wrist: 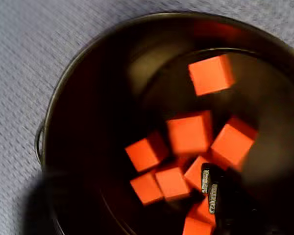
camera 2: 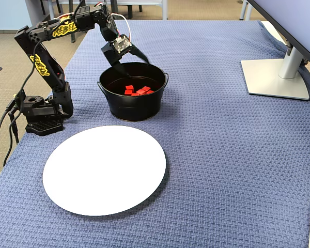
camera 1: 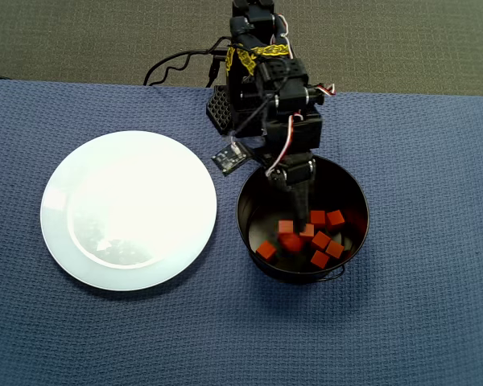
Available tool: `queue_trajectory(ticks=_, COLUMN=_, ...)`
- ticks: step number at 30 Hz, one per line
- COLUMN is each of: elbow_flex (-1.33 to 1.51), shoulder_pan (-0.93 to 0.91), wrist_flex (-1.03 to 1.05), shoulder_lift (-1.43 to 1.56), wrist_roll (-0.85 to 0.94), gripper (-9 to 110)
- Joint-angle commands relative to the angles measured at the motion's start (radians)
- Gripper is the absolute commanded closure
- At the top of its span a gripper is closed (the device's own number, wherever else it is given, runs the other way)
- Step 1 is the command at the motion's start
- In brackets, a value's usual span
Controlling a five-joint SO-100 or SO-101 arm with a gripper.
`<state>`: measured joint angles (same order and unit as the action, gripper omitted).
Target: Pick up the red cubes from the white plate and place them in the black recipient
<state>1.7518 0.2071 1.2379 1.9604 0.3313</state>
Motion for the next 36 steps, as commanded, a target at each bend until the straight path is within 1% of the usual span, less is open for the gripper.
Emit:
queue_trajectory(ticks=1, elbow_flex=-0.012, shoulder_pan=-0.140, wrist_flex=0.006, shoulder_lift=0.091, wrist_roll=0.107, gripper=56)
queue_trajectory(ticks=3, elbow_flex=-0.002, shoulder_pan=-0.267, wrist_flex=0.006, shoulder_lift=0.129, wrist_roll=0.121, gripper=63)
queue_trajectory(ticks=5, elbow_flex=0.038, shoulder_pan=-0.382, wrist_flex=0.005, shoulder_lift=0.167, wrist_roll=0.146, gripper=65)
queue_trajectory(ticks=8, elbow_flex=0.158, shoulder_pan=-0.522, wrist_flex=-0.040, shoulder_lift=0.242, wrist_roll=0.175, gripper=74)
queue_trajectory(ticks=11, elbow_flex=0.261, shoulder_pan=-0.606, wrist_flex=-0.086, shoulder_lift=0.291, wrist_roll=0.158, gripper=81)
queue_trajectory(ticks=14, elbow_flex=0.362, shoulder_pan=-0.638, wrist_flex=-0.106, shoulder_lift=0.353, wrist_roll=0.098, gripper=88)
queue_trajectory(ticks=17, elbow_flex=0.483, shoulder_pan=-0.635, wrist_flex=-0.100, shoulder_lift=0.453, wrist_roll=0.035, gripper=93)
queue_trajectory(ticks=23, elbow_flex=0.724, shoulder_pan=-0.529, wrist_flex=-0.104, shoulder_lift=0.672, wrist_roll=-0.075, gripper=95)
queue_trajectory(ticks=30, elbow_flex=0.948, shoulder_pan=-0.408, wrist_flex=-0.028, shoulder_lift=0.928, wrist_roll=-0.086, gripper=98)
queue_trajectory(ticks=36, elbow_flex=1.086, shoulder_pan=-0.351, wrist_flex=0.025, shoulder_lift=1.123, wrist_roll=-0.133, gripper=101)
